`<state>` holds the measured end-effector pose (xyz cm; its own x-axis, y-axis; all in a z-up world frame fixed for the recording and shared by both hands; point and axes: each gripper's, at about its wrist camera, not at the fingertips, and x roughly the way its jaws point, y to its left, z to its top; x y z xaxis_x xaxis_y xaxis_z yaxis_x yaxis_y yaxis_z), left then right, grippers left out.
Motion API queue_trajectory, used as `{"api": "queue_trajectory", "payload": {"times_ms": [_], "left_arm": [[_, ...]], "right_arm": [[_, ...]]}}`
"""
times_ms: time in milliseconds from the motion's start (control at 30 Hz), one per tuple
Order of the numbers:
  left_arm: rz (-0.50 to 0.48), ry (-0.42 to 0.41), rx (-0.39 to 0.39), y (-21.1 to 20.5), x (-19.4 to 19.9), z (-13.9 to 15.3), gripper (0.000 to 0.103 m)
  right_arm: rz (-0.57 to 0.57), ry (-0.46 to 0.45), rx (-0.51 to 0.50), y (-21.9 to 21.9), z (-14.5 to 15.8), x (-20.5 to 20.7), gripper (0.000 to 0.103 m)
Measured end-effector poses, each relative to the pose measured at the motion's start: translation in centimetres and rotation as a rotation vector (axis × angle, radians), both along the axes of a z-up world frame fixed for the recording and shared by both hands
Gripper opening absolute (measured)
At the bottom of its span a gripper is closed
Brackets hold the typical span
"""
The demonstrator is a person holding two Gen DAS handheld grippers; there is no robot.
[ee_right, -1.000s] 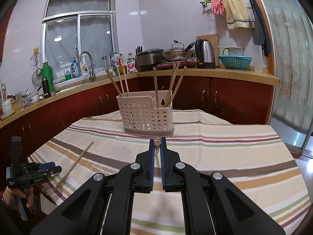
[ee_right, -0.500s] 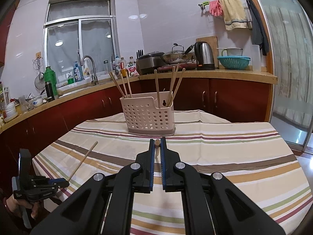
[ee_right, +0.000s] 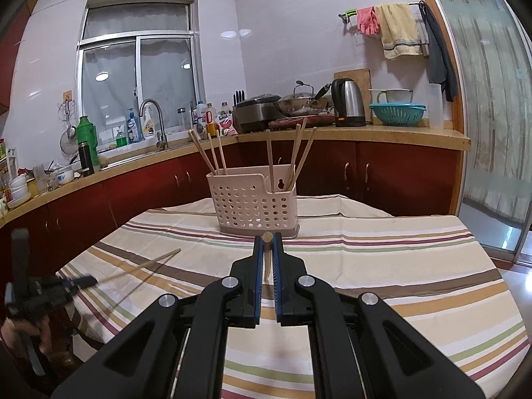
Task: Organize utensils
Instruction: 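Close the left tool on the last chopstick while the right tool closes on another, then lift both chopsticks and carry them above the pink holder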
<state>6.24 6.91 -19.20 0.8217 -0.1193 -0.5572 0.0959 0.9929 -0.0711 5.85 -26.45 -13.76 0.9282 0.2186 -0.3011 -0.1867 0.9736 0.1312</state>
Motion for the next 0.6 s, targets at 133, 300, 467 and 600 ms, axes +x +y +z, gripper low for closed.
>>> {"api": "queue_trajectory", "payload": {"times_ms": [133, 300, 467, 600], "left_arm": [[0.016, -0.091, -0.001, 0.5, 0.6, 2.8, 0.006], [0.016, -0.178, 0.003, 0.7, 2.7, 5.6, 0.006], [0.011, -0.238, -0.011, 0.8, 5.2, 7.6, 0.006], [0.004, -0.290, -0.015, 0.5, 7.5, 9.1, 0.006]], "right_arm": [[-0.005, -0.005, 0.000, -0.1, 0.2, 0.1, 0.006], [-0.010, -0.009, -0.003, -0.2, 0.6, 0.5, 0.006], [-0.012, -0.007, -0.010, -0.2, 0.7, 0.9, 0.006], [-0.012, -0.003, -0.021, 0.0, 0.9, 1.7, 0.006]]}}
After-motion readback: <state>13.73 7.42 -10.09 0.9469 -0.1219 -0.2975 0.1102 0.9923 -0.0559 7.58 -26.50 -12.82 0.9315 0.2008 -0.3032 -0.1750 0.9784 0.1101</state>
